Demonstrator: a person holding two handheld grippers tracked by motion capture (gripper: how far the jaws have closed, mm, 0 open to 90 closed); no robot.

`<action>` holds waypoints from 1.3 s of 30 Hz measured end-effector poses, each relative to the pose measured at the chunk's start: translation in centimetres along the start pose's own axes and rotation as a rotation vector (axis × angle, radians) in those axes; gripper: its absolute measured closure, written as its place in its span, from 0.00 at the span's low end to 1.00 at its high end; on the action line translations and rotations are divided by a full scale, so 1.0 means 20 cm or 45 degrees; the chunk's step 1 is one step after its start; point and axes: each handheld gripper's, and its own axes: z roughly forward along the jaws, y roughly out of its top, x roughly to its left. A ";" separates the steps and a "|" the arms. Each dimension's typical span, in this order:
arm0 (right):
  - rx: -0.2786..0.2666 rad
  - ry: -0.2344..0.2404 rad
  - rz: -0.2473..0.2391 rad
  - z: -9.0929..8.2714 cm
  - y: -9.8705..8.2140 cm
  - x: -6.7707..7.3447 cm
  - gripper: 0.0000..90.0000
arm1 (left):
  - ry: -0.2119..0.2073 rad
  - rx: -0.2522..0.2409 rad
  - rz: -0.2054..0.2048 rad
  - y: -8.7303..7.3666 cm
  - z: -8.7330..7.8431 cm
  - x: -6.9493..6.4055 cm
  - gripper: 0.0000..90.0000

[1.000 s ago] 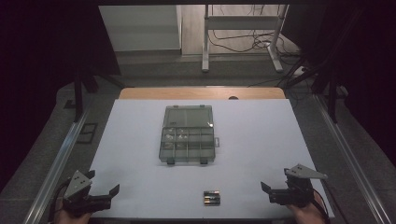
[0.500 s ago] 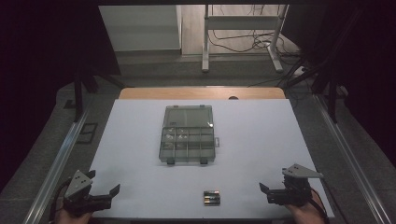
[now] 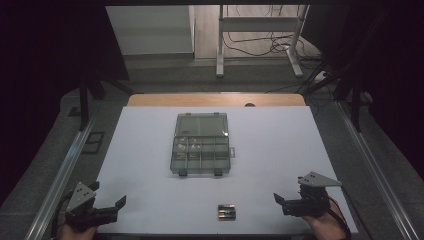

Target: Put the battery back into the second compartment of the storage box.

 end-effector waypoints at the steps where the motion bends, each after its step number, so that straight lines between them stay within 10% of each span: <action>1: 0.013 0.013 -0.001 0.01 0.01 0.01 0.00 | -0.001 0.003 -0.004 0.00 0.00 0.00 0.00; 39: 0.210 0.154 -0.159 0.22 0.28 0.22 0.00 | -0.024 0.038 0.052 0.00 0.02 -0.01 0.00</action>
